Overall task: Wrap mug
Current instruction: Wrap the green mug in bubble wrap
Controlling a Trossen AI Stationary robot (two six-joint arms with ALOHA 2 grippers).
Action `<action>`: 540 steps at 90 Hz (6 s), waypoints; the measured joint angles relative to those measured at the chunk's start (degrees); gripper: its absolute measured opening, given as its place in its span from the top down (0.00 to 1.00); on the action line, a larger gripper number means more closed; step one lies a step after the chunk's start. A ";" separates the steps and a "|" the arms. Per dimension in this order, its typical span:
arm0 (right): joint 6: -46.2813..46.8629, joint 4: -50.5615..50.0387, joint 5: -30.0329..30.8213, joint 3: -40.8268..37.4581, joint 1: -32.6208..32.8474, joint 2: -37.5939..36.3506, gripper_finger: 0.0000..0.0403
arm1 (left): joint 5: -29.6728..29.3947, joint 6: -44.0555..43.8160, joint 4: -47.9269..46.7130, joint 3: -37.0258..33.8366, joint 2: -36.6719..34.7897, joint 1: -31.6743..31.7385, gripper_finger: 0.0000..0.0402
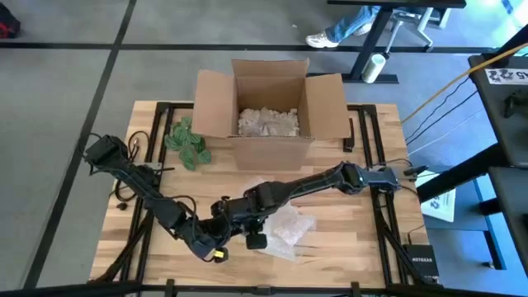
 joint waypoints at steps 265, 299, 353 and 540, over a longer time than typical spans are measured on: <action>10.98 30.41 36.56 -4.49 17.57 -5.87 0.88 | -35.29 -35.48 -36.53 -0.14 -9.17 -33.49 1.00; 8.84 79.85 29.88 -33.06 13.78 -9.33 0.88 | -35.23 -50.04 -36.15 -4.34 -9.14 -39.21 1.00; 10.07 105.25 38.19 -79.54 8.20 -36.15 0.88 | -29.21 -70.45 -53.54 -5.98 -10.76 -38.73 1.00; 28.03 44.04 29.08 -75.14 9.85 -57.31 0.83 | 25.07 23.63 -15.21 -30.04 -55.42 30.59 1.00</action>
